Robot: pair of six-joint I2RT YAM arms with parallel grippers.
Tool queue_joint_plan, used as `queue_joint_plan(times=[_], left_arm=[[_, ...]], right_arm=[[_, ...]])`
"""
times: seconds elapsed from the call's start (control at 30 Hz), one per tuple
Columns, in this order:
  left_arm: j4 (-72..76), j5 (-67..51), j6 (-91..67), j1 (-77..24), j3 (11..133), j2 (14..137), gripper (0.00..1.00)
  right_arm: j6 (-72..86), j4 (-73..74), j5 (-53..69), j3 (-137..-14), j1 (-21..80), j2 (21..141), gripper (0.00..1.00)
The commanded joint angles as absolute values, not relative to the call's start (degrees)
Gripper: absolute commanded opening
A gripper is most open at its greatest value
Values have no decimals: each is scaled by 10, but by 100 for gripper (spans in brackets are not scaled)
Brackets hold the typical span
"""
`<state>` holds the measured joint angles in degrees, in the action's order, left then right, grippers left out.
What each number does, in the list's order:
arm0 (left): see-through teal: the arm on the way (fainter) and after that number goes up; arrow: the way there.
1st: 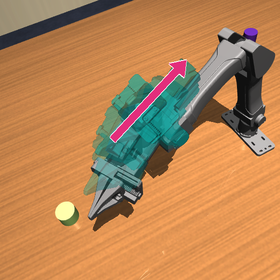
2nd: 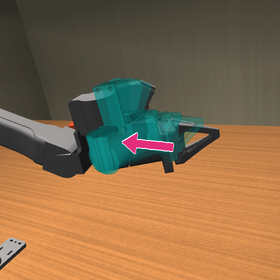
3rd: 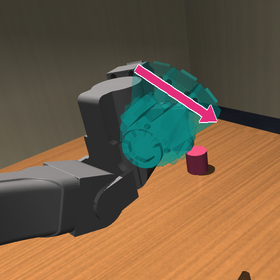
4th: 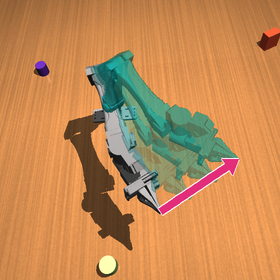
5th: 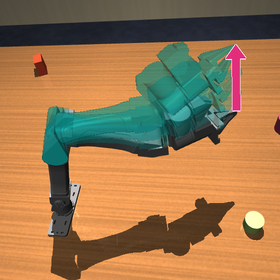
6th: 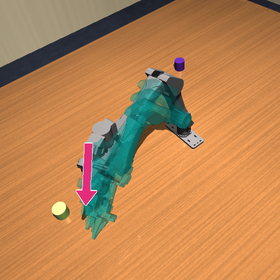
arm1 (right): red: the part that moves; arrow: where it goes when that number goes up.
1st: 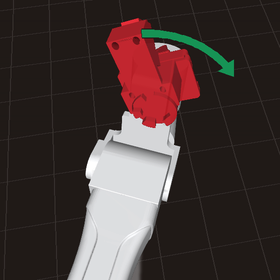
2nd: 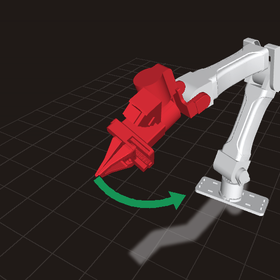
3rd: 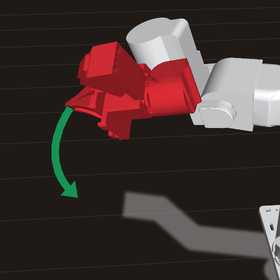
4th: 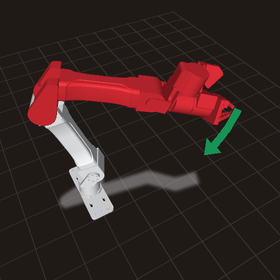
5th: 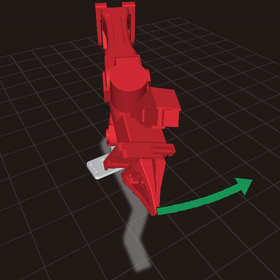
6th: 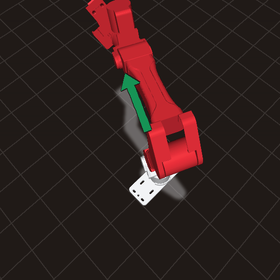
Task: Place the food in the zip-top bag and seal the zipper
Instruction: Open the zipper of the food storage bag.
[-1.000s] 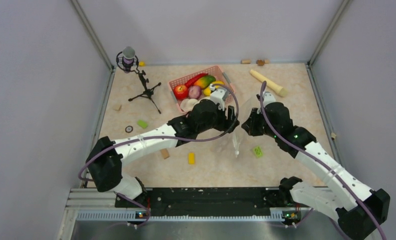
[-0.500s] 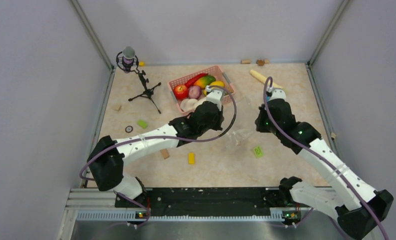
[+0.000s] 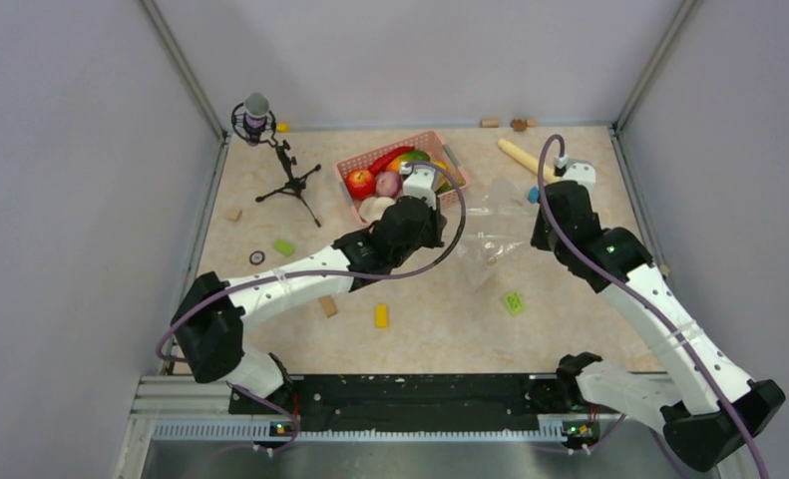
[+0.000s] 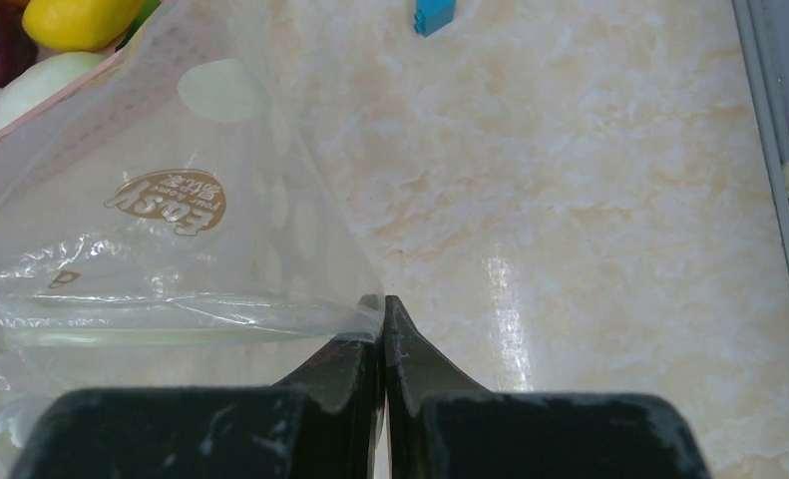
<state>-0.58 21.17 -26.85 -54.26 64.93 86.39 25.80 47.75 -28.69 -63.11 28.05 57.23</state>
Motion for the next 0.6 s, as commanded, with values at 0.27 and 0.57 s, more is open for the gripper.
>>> queue_joint_plan(times=[0.27, 0.57], left_arm=[[-43, 33, -214, -490, 653, 862, 50], [19, -72, -214, -490, 618, 817, 81]], right_arm=[[165, 349, -56, -586, 249, 580, 0], [169, 328, -52, -617, 267, 623, 0]])
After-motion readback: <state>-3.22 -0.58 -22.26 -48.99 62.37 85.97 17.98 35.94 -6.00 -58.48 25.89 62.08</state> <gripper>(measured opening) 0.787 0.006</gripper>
